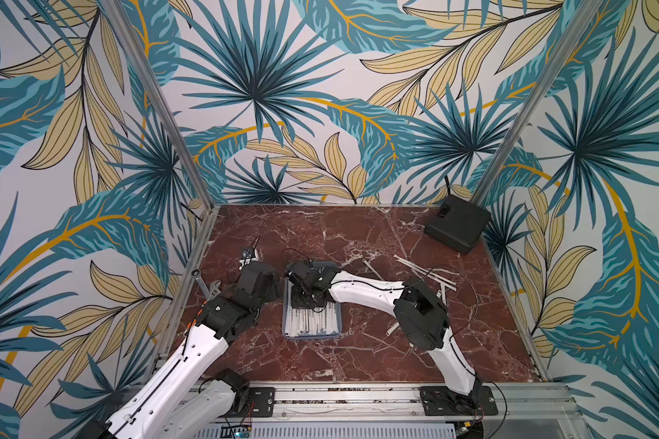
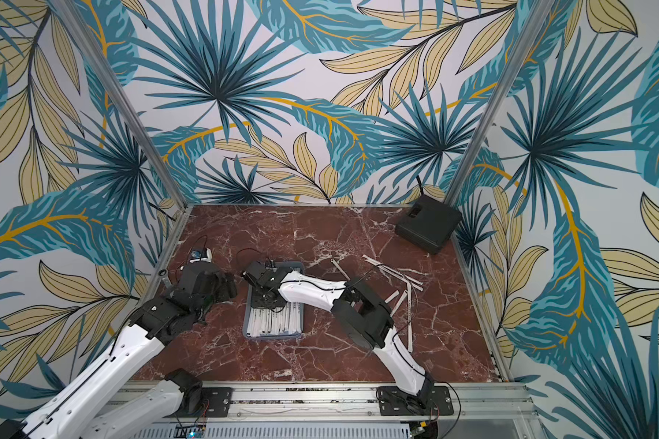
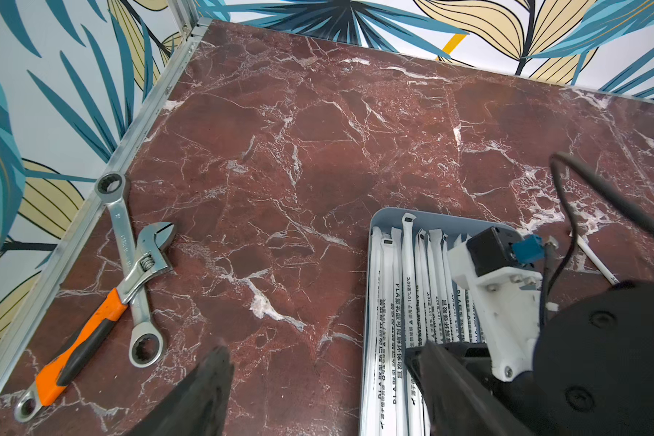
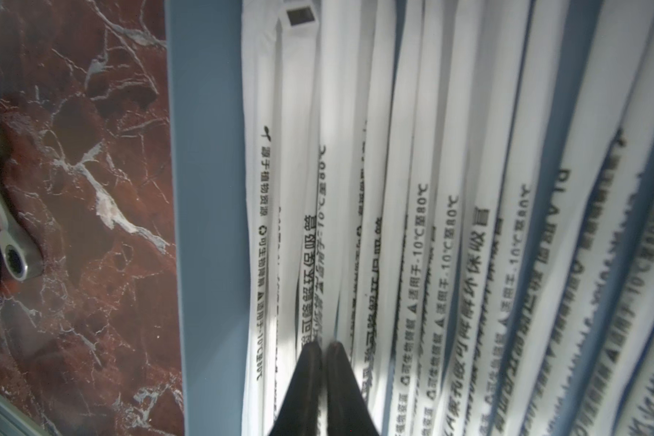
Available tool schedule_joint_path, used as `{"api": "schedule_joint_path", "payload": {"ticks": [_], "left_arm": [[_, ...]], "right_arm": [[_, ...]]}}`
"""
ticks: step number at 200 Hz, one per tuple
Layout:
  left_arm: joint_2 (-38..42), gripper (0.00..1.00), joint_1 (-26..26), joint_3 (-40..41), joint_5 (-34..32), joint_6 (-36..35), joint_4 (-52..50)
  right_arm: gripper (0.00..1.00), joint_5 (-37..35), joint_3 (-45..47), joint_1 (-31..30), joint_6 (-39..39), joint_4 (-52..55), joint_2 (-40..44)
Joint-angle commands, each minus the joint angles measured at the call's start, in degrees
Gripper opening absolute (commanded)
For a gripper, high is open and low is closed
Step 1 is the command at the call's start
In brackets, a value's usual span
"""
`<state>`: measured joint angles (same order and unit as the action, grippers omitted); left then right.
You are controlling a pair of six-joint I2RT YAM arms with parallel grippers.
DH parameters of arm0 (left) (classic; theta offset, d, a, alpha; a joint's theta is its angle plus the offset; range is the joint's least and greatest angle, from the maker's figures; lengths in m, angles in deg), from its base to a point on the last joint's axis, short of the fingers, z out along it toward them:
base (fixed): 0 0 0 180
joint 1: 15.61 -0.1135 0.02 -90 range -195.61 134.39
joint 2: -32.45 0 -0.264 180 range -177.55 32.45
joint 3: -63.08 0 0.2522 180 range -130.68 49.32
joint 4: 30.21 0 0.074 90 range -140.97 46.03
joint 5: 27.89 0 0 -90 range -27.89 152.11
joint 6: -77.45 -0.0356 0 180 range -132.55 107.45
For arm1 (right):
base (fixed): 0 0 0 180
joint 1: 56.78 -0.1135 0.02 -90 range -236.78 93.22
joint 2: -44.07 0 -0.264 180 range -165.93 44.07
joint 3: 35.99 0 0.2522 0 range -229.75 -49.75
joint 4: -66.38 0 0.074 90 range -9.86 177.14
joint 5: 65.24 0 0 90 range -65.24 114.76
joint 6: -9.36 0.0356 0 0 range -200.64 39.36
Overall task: Put the straws into the storage box
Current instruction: Place the straw in the storage box, then pick up the straw from the center of the board.
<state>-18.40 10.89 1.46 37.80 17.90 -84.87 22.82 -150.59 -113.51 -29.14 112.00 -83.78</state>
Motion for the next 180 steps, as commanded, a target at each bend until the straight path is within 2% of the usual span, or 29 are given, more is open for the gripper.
{"api": "schedule_joint_path", "payload": {"ticks": [1, 19, 36, 64, 76, 93, 105, 127, 151, 180], "left_arm": [[-0.1, 0.83, -0.4, 1.1, 0.6, 0.2, 1.3], [-0.2, 0.83, -0.4, 0.7, 0.8, 0.2, 1.0], [0.0, 0.83, -0.4, 0.1, 0.8, -0.4, 1.0], [-1.5, 0.81, 0.1, -0.8, 4.7, -1.6, 3.4], [-3.3, 0.81, 2.7, -1.0, 5.7, -2.0, 5.3], [-7.8, 0.81, 9.6, -1.6, 5.8, -2.7, 8.8], [-11.9, 0.81, 14.0, -2.5, 6.9, -2.6, 11.0], [-20.0, 0.81, 18.0, -5.7, 9.8, -0.9, 11.7], [-25.6, 0.81, 20.8, -7.8, 10.3, -0.4, 11.7], [-26.1, 0.82, 21.2, -7.3, 10.1, 0.3, 11.8]], "right_arm": [[0.16, 1.3, -0.7, 0.0, 0.3, 1.5, -0.5], [0.24, 2.1, 0.5, 0.5, -0.3, 1.4, 2.5], [0.26, 2.0, 3.4, 1.9, -1.4, 1.5, 7.4], [0.27, -1.0, 13.6, 9.3, -4.8, 1.6, 17.0], [0.31, -2.3, 17.4, 14.2, -9.4, 2.1, 19.7], [0.39, -5.1, 19.6, 19.6, -15.3, 5.5, 21.3], [0.47, -7.2, 20.7, 22.4, -19.1, 7.1, 21.5], [0.59, -8.3, 20.7, 26.8, -22.9, 9.6, 19.1], [0.62, -9.7, 20.9, 30.3, -23.2, 11.1, 16.1], [0.62, -9.4, 20.9, 32.1, -23.4, 10.8, 14.1]]}}
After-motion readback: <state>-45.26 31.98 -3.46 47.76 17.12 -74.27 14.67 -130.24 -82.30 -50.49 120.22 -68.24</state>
